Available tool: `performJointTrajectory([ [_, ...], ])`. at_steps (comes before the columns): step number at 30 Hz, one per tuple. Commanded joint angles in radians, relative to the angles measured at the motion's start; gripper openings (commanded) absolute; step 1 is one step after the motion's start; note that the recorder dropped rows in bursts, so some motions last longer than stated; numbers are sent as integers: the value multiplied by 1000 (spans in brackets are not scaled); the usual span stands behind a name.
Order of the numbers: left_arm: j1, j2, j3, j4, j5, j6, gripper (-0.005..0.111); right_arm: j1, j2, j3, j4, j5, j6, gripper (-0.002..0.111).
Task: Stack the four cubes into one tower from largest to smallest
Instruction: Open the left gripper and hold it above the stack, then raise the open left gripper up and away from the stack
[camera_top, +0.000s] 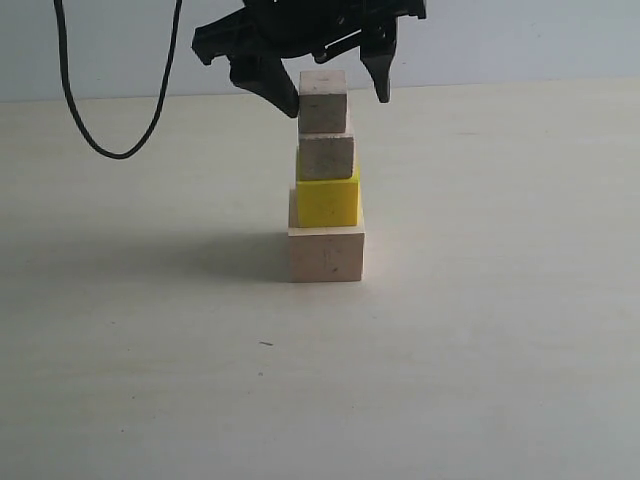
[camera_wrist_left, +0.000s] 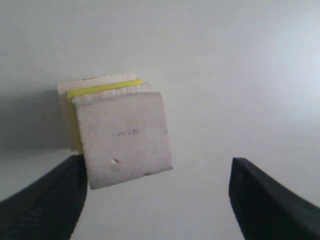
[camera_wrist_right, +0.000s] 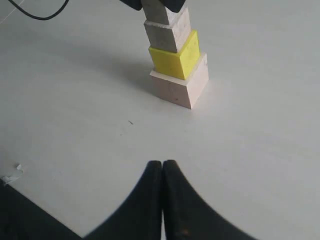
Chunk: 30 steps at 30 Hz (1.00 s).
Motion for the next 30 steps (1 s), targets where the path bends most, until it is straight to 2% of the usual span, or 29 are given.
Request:
performJointTrajectory([
  [1,-5,-3,5,-19,-4,8,75,-1,-8,3,3,-2,-9,0],
  [30,-5,-32,5,13,-4,18,75,-1,-8,3,0,2,-11,0],
])
